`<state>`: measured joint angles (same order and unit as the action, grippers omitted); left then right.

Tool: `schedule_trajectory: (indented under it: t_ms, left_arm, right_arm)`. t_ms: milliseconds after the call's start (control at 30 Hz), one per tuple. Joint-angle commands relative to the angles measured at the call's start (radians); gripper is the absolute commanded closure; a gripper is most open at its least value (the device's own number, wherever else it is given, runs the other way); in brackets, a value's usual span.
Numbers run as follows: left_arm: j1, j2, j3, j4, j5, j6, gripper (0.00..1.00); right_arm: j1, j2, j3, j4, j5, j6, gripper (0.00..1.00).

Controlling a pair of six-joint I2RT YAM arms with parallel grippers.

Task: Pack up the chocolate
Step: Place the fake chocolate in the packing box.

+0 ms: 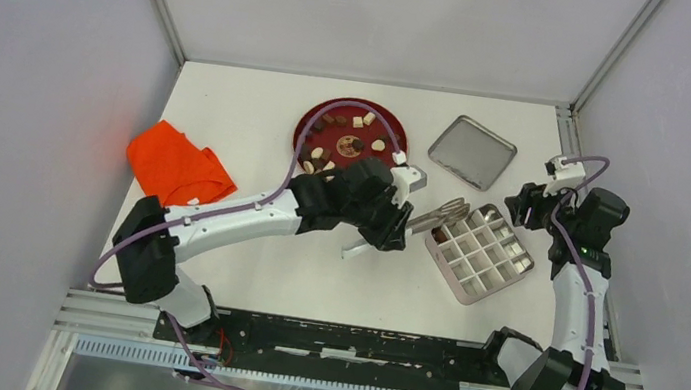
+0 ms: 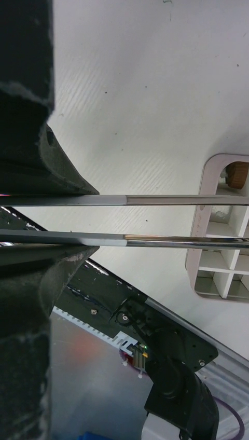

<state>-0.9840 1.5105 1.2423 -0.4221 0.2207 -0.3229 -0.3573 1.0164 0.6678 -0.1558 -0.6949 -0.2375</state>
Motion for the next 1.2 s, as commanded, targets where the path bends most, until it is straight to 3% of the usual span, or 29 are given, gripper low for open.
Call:
schedule_trajectory:
  t_ms: [0,167,600,1167]
  left_arm:
    - [-0.05,0.07,0.074,0.035,-0.061,-0.037,0.98]
    - [-0.085,0.18,0.154,-0.05,-0.156,-0.004,0.98]
    - [-0.09,0.291,0.242,-0.073,-0.21,0.019,0.94]
    - [-0.103,0.322,0.262,-0.119,-0.23,0.025,0.67]
  right_arm:
    - [-0.014,-0.012,0.026,0.049,0.116,0.033,0.41]
    - [-0.014,-0.004,0.026,0.045,0.082,0.033,0.41]
    - [-0.014,0.009,0.018,0.05,0.005,0.038,0.41]
    - [-0.014,0.011,0.014,0.054,-0.029,0.038,0.41]
